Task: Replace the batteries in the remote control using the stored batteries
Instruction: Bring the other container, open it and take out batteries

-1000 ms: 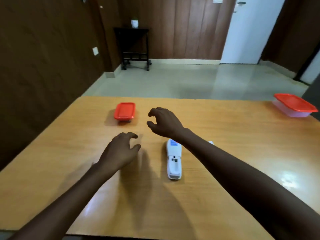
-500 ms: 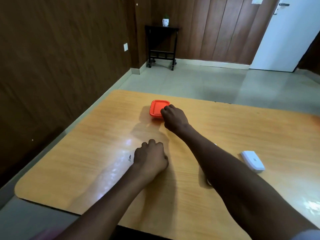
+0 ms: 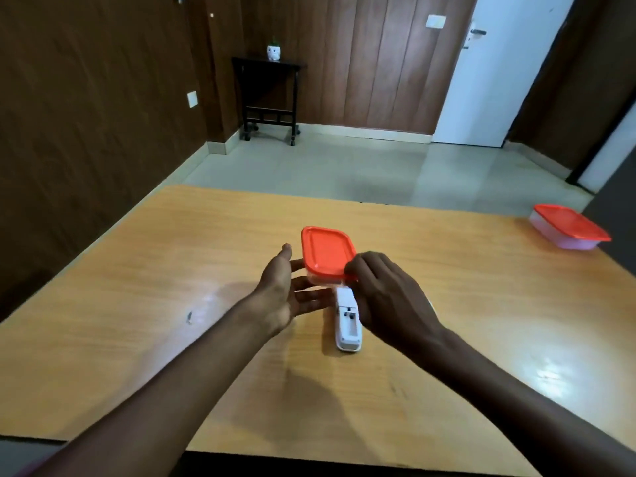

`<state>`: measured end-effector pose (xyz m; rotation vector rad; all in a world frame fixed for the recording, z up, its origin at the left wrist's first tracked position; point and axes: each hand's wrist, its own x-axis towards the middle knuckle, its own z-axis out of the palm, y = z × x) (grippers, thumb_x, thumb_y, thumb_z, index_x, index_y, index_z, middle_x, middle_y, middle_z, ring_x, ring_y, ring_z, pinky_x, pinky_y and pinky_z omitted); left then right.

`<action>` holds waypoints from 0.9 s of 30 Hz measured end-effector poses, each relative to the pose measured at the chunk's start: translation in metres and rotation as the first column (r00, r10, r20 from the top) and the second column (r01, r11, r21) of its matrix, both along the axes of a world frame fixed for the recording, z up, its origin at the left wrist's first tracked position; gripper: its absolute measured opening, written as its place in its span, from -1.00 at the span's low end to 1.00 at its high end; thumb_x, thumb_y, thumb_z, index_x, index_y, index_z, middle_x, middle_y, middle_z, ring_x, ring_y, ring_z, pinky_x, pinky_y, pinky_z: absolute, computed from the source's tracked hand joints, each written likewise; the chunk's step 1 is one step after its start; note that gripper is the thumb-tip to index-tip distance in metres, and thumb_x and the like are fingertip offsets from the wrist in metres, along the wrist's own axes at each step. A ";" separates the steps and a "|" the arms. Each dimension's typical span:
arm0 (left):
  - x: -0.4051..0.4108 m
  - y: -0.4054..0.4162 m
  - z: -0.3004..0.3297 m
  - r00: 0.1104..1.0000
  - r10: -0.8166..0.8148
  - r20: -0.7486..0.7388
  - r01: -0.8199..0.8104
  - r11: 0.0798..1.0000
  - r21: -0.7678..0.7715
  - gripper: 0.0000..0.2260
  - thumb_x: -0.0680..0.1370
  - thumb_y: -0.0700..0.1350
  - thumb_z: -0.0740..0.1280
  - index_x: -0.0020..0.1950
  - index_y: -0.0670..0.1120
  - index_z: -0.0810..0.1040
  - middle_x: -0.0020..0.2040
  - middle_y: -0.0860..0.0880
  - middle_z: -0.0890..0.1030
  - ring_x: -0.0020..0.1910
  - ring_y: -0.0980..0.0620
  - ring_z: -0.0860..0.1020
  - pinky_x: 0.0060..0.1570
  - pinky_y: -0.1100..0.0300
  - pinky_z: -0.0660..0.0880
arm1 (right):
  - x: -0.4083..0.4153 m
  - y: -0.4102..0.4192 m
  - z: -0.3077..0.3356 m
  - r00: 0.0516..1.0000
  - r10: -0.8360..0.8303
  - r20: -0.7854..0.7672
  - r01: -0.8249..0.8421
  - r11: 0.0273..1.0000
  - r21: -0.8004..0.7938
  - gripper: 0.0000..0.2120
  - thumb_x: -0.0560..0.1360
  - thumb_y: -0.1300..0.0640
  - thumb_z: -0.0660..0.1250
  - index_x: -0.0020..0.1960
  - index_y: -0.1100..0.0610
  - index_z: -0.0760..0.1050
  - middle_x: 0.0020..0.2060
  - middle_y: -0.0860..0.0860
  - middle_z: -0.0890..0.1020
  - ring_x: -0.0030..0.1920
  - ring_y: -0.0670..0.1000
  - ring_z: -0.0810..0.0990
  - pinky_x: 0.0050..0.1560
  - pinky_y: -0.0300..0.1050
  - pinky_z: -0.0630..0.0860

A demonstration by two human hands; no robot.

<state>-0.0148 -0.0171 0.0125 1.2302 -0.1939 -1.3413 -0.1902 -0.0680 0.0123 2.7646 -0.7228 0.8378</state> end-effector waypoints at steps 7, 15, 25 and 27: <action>-0.054 -0.008 -0.023 0.905 -0.273 -0.326 0.228 0.959 -0.171 -0.25 0.56 0.40 0.08 0.28 -0.26 0.55 0.07 -0.30 0.67 -0.13 -0.22 0.67 -0.14 -0.05 0.60 | -0.066 0.018 -0.029 0.981 0.166 0.104 -0.155 0.983 -0.100 -0.88 0.57 0.31 0.41 0.09 0.28 0.65 0.05 0.17 0.70 0.15 0.18 0.68 0.20 0.09 0.57; -0.063 -0.017 -0.037 0.878 -0.392 -0.273 0.326 0.910 -0.257 -0.47 0.57 0.13 0.18 -0.05 -0.29 0.72 -0.12 -0.27 0.68 -0.28 -0.19 0.66 -0.34 0.03 0.60 | -0.084 0.013 -0.028 0.955 0.287 0.070 -0.269 0.943 -0.197 -0.79 0.67 0.24 0.28 0.05 0.32 0.67 -0.10 0.17 0.70 -0.01 0.18 0.70 0.13 0.04 0.61; -0.068 -0.022 -0.027 0.919 -0.380 -0.108 0.356 0.915 -0.188 -0.52 0.63 0.11 0.12 0.12 -0.26 0.60 -0.08 -0.28 0.69 -0.23 -0.22 0.63 -0.11 -0.11 0.46 | -0.092 0.010 -0.027 0.963 0.242 0.118 -0.212 0.952 -0.222 -0.87 0.56 0.37 0.38 0.06 0.35 0.66 -0.12 0.20 0.68 -0.02 0.18 0.70 0.07 -0.02 0.63; -0.068 -0.021 -0.025 0.916 -0.386 -0.108 0.364 0.914 -0.178 -0.53 0.63 0.11 0.11 0.17 -0.26 0.57 -0.07 -0.28 0.69 -0.23 -0.23 0.64 -0.11 -0.14 0.45 | -0.093 0.009 -0.026 0.962 0.237 0.138 -0.202 0.953 -0.227 -0.86 0.59 0.34 0.35 0.06 0.35 0.66 -0.11 0.20 0.69 -0.01 0.18 0.70 0.03 -0.01 0.64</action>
